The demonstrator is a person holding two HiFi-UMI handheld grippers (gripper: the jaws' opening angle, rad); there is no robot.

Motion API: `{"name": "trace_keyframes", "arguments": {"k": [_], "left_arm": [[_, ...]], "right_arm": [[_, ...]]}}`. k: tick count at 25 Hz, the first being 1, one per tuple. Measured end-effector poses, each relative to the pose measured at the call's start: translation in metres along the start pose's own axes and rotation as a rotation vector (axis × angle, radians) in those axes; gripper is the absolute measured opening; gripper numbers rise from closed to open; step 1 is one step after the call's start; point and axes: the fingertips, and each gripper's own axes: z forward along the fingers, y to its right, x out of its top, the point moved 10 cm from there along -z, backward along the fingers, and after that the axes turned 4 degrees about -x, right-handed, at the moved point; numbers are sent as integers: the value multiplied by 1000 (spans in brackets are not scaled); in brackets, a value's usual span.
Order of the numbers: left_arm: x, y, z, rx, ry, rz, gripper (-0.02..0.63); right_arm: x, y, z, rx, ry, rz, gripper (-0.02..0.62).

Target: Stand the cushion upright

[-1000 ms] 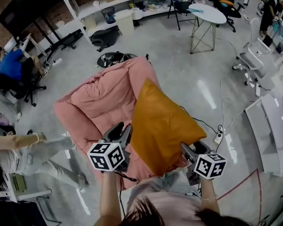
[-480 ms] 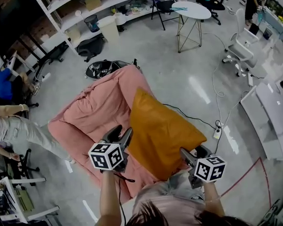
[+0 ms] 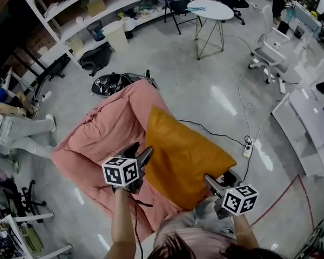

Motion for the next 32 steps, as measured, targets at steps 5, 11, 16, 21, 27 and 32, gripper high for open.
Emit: {"name": "trace_keyframes", "arguments": {"k": [5, 11, 16, 21, 27, 32], "left_arm": [[3, -14, 16, -37, -59, -12, 280], [5, -32, 35, -67, -105, -25, 290], [10, -46, 51, -92, -133, -39, 323], [12, -49, 66, -142, -166, -49, 366], [13, -52, 80, -189, -197, -50, 397], [15, -62, 91, -260, -251, -61, 417]], "right_arm": [[-1, -2, 6, -17, 21, 11, 351], [-3, -1, 16, -46, 25, 8, 359], [-2, -1, 20, -68, 13, 24, 359], [-1, 1, 21, -74, 2, 12, 357], [0, 6, 22, -93, -3, 28, 362], [-2, 6, 26, -111, -11, 60, 375]]}}
